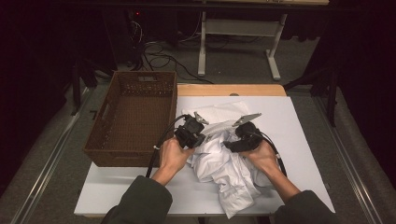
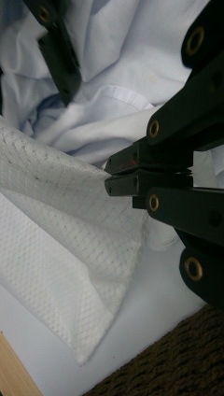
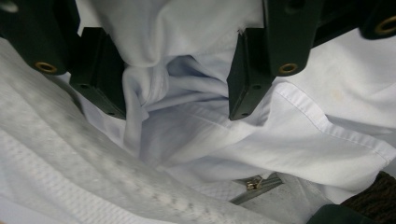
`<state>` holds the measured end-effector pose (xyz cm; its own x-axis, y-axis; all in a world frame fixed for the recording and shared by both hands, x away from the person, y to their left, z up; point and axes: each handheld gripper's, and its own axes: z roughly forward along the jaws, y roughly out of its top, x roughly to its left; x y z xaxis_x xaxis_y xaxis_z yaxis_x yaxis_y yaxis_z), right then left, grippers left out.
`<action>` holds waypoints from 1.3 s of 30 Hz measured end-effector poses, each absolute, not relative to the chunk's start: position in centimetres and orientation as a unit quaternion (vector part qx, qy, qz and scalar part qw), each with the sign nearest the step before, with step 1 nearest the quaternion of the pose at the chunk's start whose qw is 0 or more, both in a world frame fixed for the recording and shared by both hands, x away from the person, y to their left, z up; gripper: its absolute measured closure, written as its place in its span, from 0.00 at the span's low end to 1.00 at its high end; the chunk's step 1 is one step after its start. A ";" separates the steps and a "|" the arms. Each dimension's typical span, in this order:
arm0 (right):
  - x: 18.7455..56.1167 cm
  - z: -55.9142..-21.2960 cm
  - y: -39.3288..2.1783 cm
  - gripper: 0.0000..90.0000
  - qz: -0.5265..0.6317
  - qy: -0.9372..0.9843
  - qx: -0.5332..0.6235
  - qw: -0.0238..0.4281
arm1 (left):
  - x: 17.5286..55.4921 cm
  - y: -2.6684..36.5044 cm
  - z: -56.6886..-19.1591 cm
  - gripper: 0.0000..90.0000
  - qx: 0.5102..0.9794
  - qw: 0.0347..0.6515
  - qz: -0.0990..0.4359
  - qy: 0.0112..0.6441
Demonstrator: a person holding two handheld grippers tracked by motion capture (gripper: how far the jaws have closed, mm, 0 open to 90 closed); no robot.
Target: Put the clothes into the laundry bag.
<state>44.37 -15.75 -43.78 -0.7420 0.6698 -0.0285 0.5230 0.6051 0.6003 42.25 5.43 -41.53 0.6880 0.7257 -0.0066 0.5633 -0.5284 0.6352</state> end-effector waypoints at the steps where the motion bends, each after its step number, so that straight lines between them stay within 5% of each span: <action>1: 44.5 -44.0 -15.4 0.45 0.289 0.889 0.333 0.121 | 42.2 5.5 -41.5 0.98 0.864 0.314 0.128 0.373; 6: 45.4 -45.3 -13.9 0.50 0.268 0.901 0.323 0.112 | 42.1 5.5 -41.3 0.98 0.861 0.324 0.125 0.372; 13: 45.9 -46.2 -13.4 0.94 0.253 0.905 0.318 0.122 | 41.9 5.4 -41.4 0.98 0.862 0.324 0.126 0.368; 16: 45.9 -45.9 -13.6 0.99 0.255 0.904 0.317 0.132 | 41.8 5.4 -41.5 0.98 0.865 0.317 0.134 0.366; 24: 47.4 -44.0 -16.2 1.00 0.253 0.872 0.370 0.196 | 41.2 5.7 -41.6 0.98 0.876 0.294 0.152 0.352; 28: 48.2 -45.2 -16.8 0.98 0.229 0.871 0.398 0.174 | 41.6 5.7 -41.7 0.98 0.870 0.302 0.144 0.362; 35: 45.4 -43.5 -16.0 0.66 0.279 0.880 0.346 0.167 | 42.1 5.9 -41.9 0.98 0.866 0.308 0.136 0.370; 39: 43.6 -42.1 -15.8 0.59 0.319 0.881 0.318 0.148 | 42.1 6.0 -41.9 0.98 0.863 0.312 0.130 0.376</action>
<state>43.57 -15.78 -42.07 -0.7543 0.6539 -0.0579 0.4653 0.5947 0.6556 42.14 5.96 -41.89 0.6831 0.7302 -0.0097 0.5674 -0.5224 0.6365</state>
